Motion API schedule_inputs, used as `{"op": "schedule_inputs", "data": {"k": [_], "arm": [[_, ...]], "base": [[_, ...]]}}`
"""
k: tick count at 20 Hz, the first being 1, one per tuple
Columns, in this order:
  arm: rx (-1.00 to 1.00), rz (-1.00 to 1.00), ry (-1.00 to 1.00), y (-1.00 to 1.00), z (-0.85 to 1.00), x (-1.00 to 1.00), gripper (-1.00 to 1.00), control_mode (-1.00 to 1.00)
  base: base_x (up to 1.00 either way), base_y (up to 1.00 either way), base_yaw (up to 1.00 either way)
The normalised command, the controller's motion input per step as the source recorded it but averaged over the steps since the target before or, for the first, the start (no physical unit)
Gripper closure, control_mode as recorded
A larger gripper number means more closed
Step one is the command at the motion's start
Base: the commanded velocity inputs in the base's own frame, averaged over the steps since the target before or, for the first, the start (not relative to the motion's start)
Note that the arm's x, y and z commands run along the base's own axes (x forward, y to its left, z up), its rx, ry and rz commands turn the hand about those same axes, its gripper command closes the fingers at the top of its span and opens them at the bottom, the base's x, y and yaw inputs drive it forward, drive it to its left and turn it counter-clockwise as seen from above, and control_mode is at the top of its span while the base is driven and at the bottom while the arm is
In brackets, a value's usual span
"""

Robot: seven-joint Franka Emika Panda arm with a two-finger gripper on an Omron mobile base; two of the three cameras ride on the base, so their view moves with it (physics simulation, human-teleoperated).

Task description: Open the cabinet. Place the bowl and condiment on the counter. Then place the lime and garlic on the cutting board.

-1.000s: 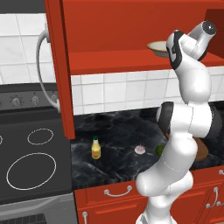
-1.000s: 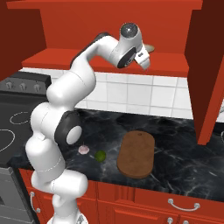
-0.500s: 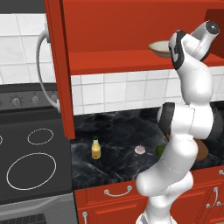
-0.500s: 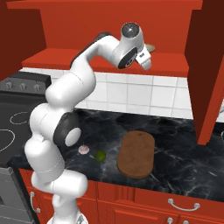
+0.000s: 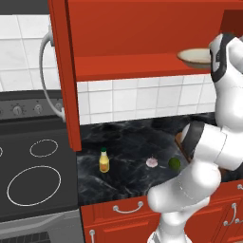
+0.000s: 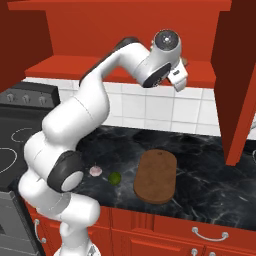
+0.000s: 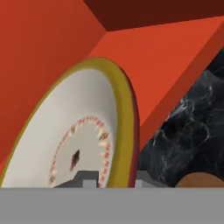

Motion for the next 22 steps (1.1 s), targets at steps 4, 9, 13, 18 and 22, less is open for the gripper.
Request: {"op": "schedule_inputs", "data": {"k": [4, 9, 13, 18, 22], "arm": [[0.0, 0.0, 0.0, 0.43, 0.06, -0.99, 1.0, -1.0], [0.0, 0.0, 0.0, 0.62, 0.0, -0.91, 1.0, -1.0], [0.0, 0.0, 0.0, 0.48, 0.0, -0.88, 1.0, -1.0], [0.0, 0.0, 0.01, 0.35, -0.11, -0.79, 1.0, -1.0], [0.0, 0.0, 0.05, 0.28, -0.23, -0.67, 1.0, -1.0]], "base": [[0.0, 0.0, 0.0], [0.0, 0.0, 0.0], [0.0, 0.0, 0.0], [0.0, 0.0, 0.0], [0.0, 0.0, 0.0]]}}
